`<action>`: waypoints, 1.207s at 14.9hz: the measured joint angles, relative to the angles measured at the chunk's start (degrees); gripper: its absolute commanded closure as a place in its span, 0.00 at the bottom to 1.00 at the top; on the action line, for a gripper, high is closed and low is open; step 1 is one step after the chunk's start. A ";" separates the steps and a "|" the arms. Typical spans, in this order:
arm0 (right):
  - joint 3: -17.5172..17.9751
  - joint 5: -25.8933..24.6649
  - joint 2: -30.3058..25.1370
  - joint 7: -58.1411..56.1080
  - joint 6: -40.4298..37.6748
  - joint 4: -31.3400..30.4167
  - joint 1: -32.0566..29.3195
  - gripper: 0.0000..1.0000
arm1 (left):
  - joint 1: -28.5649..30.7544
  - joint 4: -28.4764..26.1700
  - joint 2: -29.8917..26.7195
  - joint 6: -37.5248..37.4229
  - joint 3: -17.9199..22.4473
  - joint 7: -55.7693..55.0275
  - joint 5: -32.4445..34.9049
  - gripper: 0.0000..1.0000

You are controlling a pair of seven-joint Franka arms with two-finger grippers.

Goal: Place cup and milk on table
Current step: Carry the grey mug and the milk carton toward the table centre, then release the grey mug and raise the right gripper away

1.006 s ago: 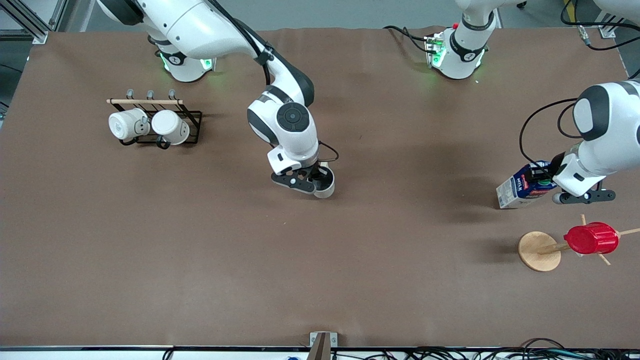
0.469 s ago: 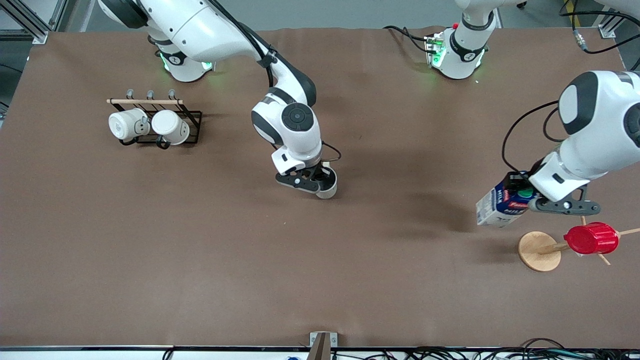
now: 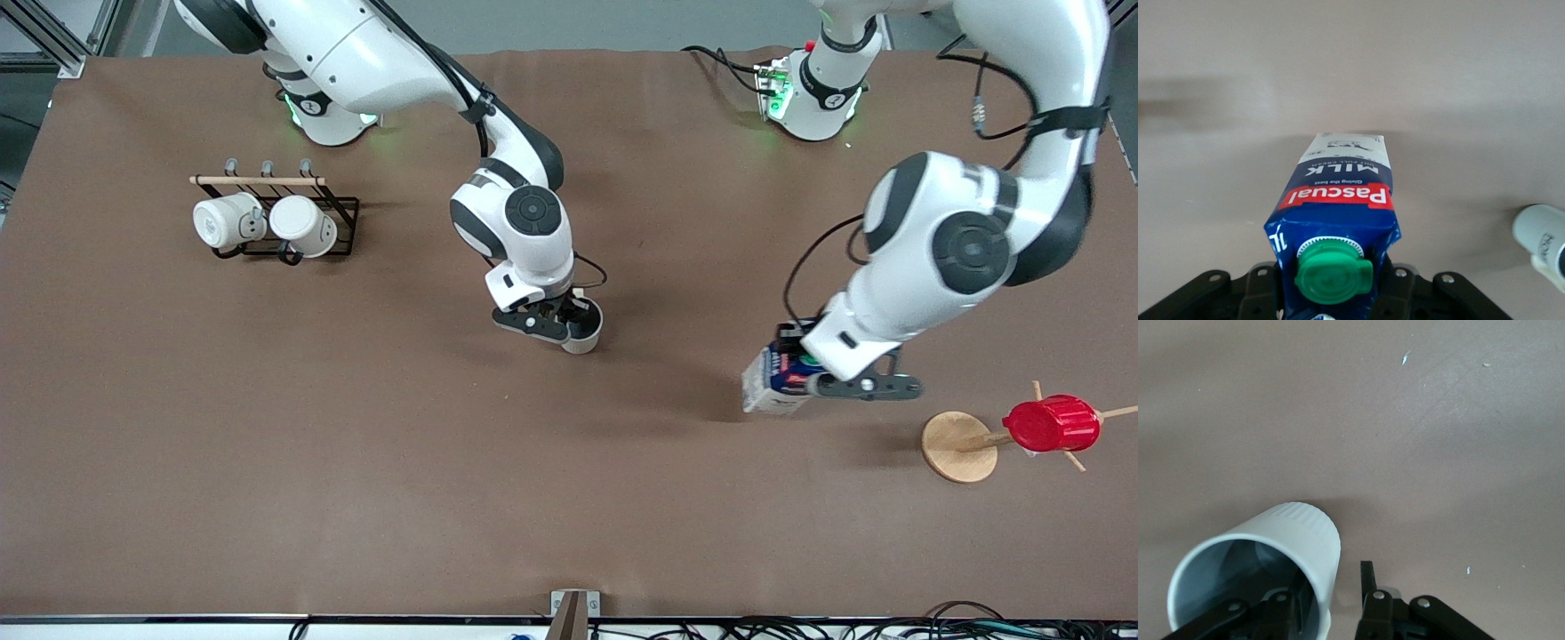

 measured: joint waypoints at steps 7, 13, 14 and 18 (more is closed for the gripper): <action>-0.86 -0.41 -3.20 0.46 -3.67 2.38 -2.59 0.00 | -10.19 7.66 7.72 -2.64 0.09 -12.47 0.00 0.85; -1.30 -0.58 -18.79 -12.29 -20.24 3.36 -16.30 0.00 | -16.84 10.49 9.70 -3.70 0.18 -19.09 0.00 0.85; -1.32 -0.58 -21.19 -16.73 -22.33 3.36 -19.28 0.00 | -18.00 10.61 9.74 -4.58 0.20 -19.69 0.00 0.85; -3.50 -0.38 -28.89 -34.34 -28.79 3.34 -28.67 0.00 | -20.41 10.68 9.75 -5.75 0.23 -21.88 0.05 0.85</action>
